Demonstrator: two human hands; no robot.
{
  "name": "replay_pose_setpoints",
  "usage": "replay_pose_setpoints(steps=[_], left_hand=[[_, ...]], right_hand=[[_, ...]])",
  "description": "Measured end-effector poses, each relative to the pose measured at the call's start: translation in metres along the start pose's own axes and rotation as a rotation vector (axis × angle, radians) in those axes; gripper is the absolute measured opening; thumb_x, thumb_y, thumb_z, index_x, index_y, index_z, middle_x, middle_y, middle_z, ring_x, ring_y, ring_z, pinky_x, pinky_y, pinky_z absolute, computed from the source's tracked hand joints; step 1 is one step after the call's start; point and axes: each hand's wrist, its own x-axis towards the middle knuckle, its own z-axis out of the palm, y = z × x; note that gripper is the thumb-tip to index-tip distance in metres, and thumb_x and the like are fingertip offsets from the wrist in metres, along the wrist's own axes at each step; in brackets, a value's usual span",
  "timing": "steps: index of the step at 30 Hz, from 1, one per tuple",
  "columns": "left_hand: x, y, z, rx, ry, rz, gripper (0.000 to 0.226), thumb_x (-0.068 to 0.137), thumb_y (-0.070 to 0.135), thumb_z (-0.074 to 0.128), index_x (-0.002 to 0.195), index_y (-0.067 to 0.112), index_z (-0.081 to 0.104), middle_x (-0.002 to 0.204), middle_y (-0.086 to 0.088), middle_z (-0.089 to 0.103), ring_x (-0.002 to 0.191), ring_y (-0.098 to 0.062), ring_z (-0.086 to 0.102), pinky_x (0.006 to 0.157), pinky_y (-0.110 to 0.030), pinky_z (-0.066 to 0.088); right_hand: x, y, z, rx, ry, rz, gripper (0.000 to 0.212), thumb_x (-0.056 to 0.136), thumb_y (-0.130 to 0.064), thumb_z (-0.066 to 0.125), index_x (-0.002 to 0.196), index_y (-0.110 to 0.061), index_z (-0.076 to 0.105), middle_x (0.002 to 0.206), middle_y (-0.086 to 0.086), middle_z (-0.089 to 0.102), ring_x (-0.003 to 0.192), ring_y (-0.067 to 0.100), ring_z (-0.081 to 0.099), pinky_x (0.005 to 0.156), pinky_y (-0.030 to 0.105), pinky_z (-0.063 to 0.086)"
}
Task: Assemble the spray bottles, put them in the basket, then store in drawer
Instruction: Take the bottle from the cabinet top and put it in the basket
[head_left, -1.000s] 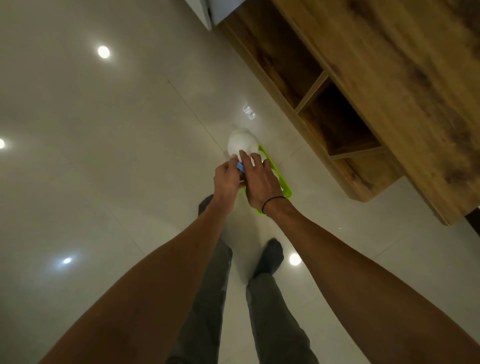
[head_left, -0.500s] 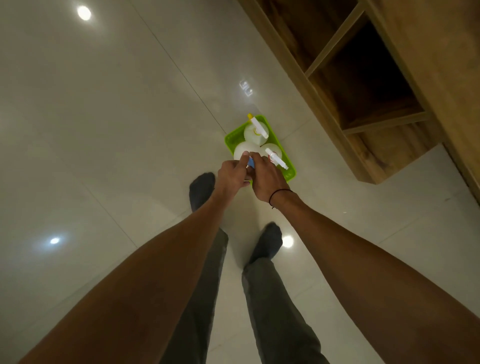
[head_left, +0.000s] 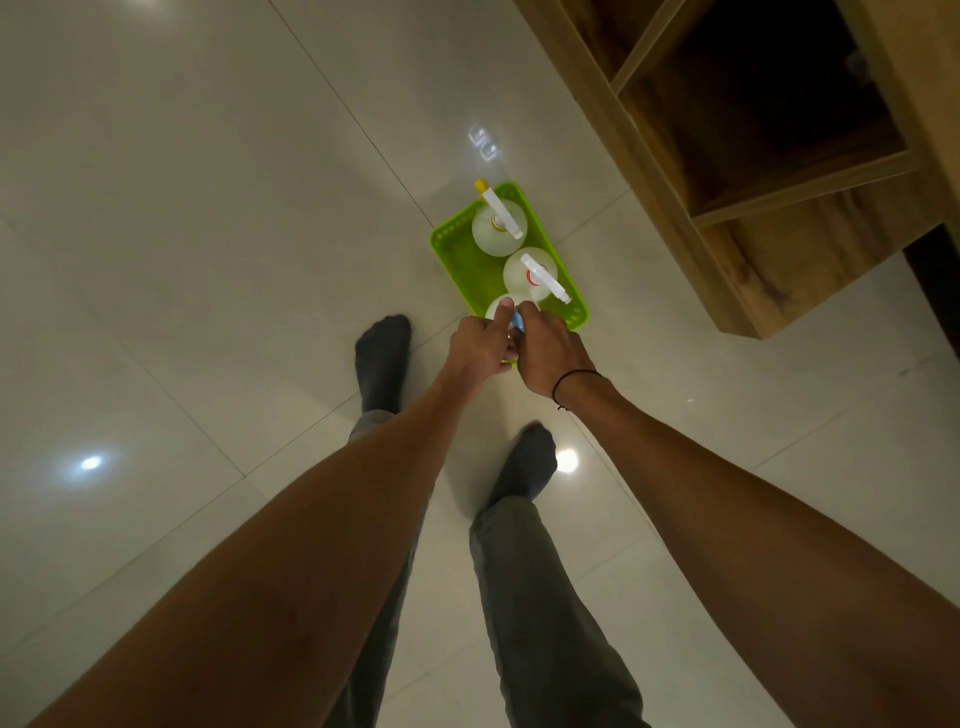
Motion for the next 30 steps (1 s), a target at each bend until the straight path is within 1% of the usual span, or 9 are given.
replay_pose_setpoints(steps=[2, 9, 13, 16, 19, 22, 25, 28, 30], left_hand=[[0.003, -0.005, 0.003, 0.010, -0.024, -0.015, 0.054, 0.110, 0.047, 0.052, 0.110, -0.002, 0.074, 0.100, -0.015, 0.077, 0.085, -0.024, 0.074, 0.064, -0.027, 0.060], [0.022, -0.006, 0.017, 0.058, -0.091, -0.055, 0.033, 0.110, 0.020, 0.051, 0.119, -0.004, 0.071, 0.107, -0.015, 0.071, 0.080, -0.020, 0.070, 0.067, -0.027, 0.058], [0.038, -0.009, 0.020, 0.110, -0.063, -0.025, 0.031, 0.110, 0.023, 0.055, 0.104, -0.002, 0.073, 0.108, -0.020, 0.075, 0.078, -0.020, 0.069, 0.082, -0.039, 0.064], [0.045, -0.015, 0.020, 0.104, -0.016, 0.004, 0.045, 0.110, 0.032, 0.055, 0.117, -0.008, 0.074, 0.110, -0.024, 0.078, 0.090, -0.027, 0.071, 0.097, -0.044, 0.064], [0.041, -0.016, 0.018, 0.089, -0.038, -0.004, 0.042, 0.110, 0.031, 0.056, 0.122, -0.006, 0.074, 0.117, -0.023, 0.078, 0.096, -0.023, 0.071, 0.079, -0.033, 0.063], [0.034, -0.012, 0.017, 0.104, -0.053, -0.021, 0.037, 0.110, 0.029, 0.055, 0.126, 0.001, 0.072, 0.118, -0.019, 0.075, 0.102, -0.024, 0.070, 0.082, -0.035, 0.063], [0.033, -0.009, 0.012, 0.037, -0.031, -0.039, 0.033, 0.109, 0.030, 0.056, 0.127, 0.006, 0.070, 0.114, -0.014, 0.073, 0.098, -0.022, 0.071, 0.073, -0.031, 0.061], [0.040, -0.004, 0.000, -0.102, 0.035, -0.036, 0.034, 0.110, 0.029, 0.056, 0.131, 0.005, 0.067, 0.110, -0.015, 0.071, 0.077, -0.016, 0.069, 0.060, -0.026, 0.058], [0.049, -0.005, -0.006, -0.108, 0.122, 0.001, 0.037, 0.109, 0.034, 0.056, 0.129, 0.004, 0.065, 0.117, -0.016, 0.070, 0.083, -0.022, 0.071, 0.067, -0.034, 0.062]], right_hand=[[0.003, 0.007, 0.005, -0.015, -0.034, 0.017, 0.027, 0.103, -0.014, 0.054, 0.129, -0.007, 0.051, 0.122, 0.022, 0.064, 0.110, 0.047, 0.064, 0.080, 0.044, 0.047], [0.023, 0.026, 0.011, 0.036, -0.044, 0.063, 0.029, 0.104, -0.014, 0.053, 0.131, -0.006, 0.055, 0.128, 0.019, 0.066, 0.118, 0.046, 0.063, 0.093, 0.048, 0.052], [0.035, 0.027, 0.020, 0.039, -0.038, 0.039, 0.026, 0.102, -0.013, 0.054, 0.127, -0.003, 0.055, 0.123, 0.022, 0.066, 0.112, 0.046, 0.063, 0.085, 0.044, 0.050], [0.036, 0.031, 0.026, 0.016, -0.035, 0.014, 0.024, 0.100, -0.009, 0.057, 0.123, -0.003, 0.052, 0.119, 0.023, 0.063, 0.108, 0.046, 0.063, 0.078, 0.043, 0.046], [0.035, 0.034, 0.025, 0.022, -0.057, 0.021, 0.030, 0.103, -0.012, 0.055, 0.131, -0.004, 0.050, 0.125, 0.024, 0.059, 0.111, 0.048, 0.062, 0.081, 0.043, 0.047], [0.028, 0.032, 0.020, 0.001, -0.073, 0.030, 0.038, 0.104, -0.028, 0.058, 0.136, -0.009, 0.049, 0.131, 0.020, 0.059, 0.117, 0.047, 0.062, 0.090, 0.050, 0.054], [0.017, 0.034, 0.014, -0.126, 0.135, 0.005, 0.043, 0.101, -0.051, 0.057, 0.120, -0.012, 0.058, 0.118, 0.013, 0.068, 0.108, 0.041, 0.068, 0.083, 0.049, 0.057], [0.014, 0.043, 0.006, -0.105, 0.402, -0.017, 0.039, 0.102, -0.049, 0.052, 0.107, -0.012, 0.063, 0.104, 0.012, 0.070, 0.098, 0.040, 0.067, 0.073, 0.044, 0.051], [0.019, 0.053, -0.001, -0.050, 0.486, 0.005, 0.035, 0.103, -0.044, 0.052, 0.097, -0.010, 0.063, 0.093, 0.009, 0.069, 0.091, 0.039, 0.065, 0.071, 0.043, 0.050]])
